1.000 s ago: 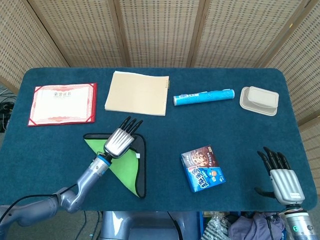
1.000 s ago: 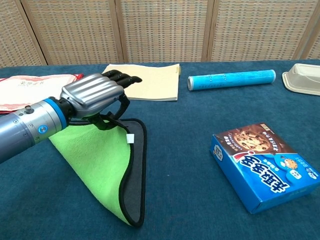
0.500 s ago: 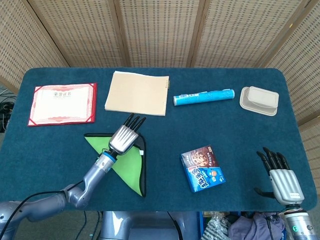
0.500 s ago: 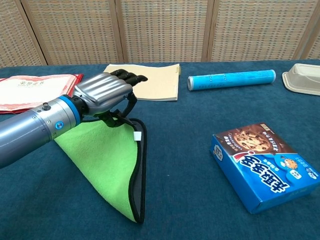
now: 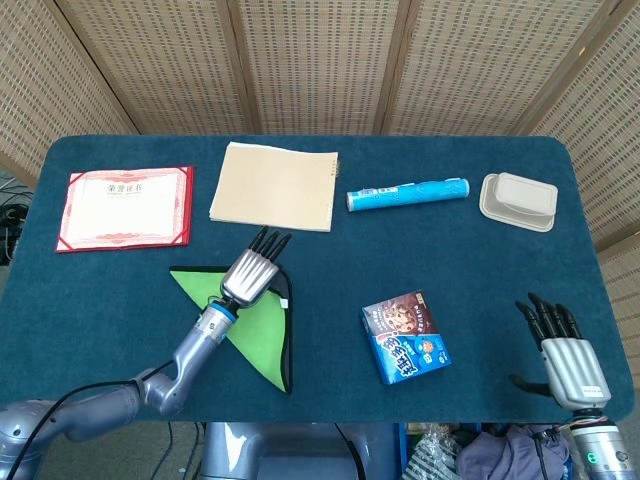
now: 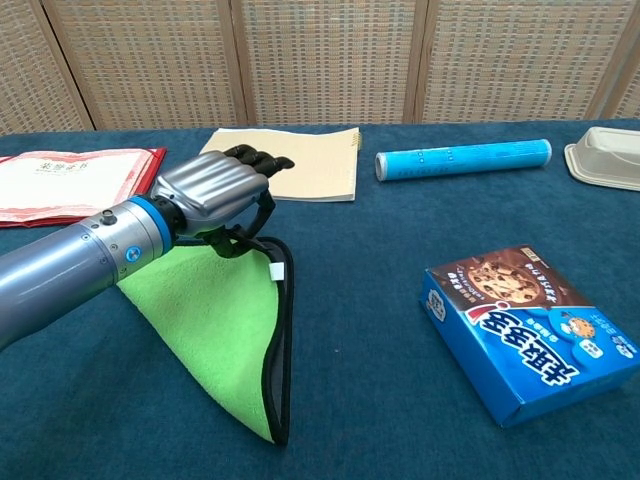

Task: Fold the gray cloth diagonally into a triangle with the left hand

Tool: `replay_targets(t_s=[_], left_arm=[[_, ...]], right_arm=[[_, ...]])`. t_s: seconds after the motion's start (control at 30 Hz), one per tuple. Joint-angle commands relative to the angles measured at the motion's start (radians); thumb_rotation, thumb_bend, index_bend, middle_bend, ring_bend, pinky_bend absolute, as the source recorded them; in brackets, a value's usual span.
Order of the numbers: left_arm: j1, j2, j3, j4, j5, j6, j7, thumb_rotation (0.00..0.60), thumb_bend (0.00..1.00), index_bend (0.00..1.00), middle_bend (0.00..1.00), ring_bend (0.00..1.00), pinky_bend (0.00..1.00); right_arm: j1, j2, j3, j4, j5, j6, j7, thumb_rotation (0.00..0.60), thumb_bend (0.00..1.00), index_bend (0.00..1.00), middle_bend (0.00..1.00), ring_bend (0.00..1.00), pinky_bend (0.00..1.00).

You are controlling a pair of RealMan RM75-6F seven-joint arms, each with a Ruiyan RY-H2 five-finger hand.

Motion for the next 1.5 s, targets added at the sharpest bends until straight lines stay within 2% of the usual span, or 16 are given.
replay_targets(t_s=[0.03, 0.2, 0.5, 0.6, 0.83, 1.07, 1.3, 1.5], left_arm=[[0.003, -0.008, -0.004, -0.002, -0.035, 0.004, 0.052, 0.6, 0.39, 0.03, 0.0, 0.0, 0.0], [0.003, -0.02, -0.01, -0.02, -0.063, 0.037, 0.109, 0.6, 0.39, 0.0, 0.0, 0.0, 0.0], [0.002, -0.031, -0.005, -0.02, -0.044, 0.096, 0.09, 0.6, 0.38, 0.0, 0.0, 0.0, 0.0], [0.001, -0.025, 0.001, -0.027, -0.049, 0.093, 0.095, 0.6, 0.36, 0.0, 0.0, 0.0, 0.0], [0.003, -0.009, 0.004, -0.058, -0.079, 0.086, 0.12, 0.6, 0.21, 0.0, 0.0, 0.0, 0.0], [0.012, 0.018, 0.006, -0.103, -0.095, 0.104, 0.124, 0.6, 0.2, 0.0, 0.0, 0.0, 0.0], [0.069, 0.098, 0.026, -0.25, -0.067, 0.186, 0.074, 0.6, 0.2, 0.0, 0.0, 0.0, 0.0], [0.208, 0.278, 0.141, -0.544, -0.025, 0.303, 0.056, 0.6, 0.22, 0.0, 0.0, 0.0, 0.0]], right_arm=[[-0.001, -0.002, -0.001, 0.001, -0.007, 0.005, 0.003, 0.6, 0.0, 0.0, 0.0, 0.0, 0.0], [-0.003, -0.007, -0.003, 0.001, -0.016, 0.012, -0.003, 0.6, 0.0, 0.0, 0.0, 0.0, 0.0], [-0.006, -0.011, -0.002, 0.003, -0.022, 0.021, -0.004, 0.6, 0.0, 0.0, 0.0, 0.0, 0.0], [-0.007, -0.011, -0.002, 0.003, -0.025, 0.025, -0.002, 0.6, 0.0, 0.0, 0.0, 0.0, 0.0], [-0.01, -0.013, -0.002, 0.006, -0.037, 0.036, 0.004, 0.6, 0.0, 0.0, 0.0, 0.0, 0.0], [-0.009, -0.014, -0.004, 0.008, -0.04, 0.033, 0.003, 0.6, 0.0, 0.0, 0.0, 0.0, 0.0], [-0.009, -0.011, -0.004, 0.008, -0.038, 0.031, 0.001, 0.6, 0.0, 0.0, 0.0, 0.0, 0.0], [-0.004, -0.004, -0.006, 0.006, -0.028, 0.015, -0.006, 0.6, 0.0, 0.0, 0.0, 0.0, 0.0]])
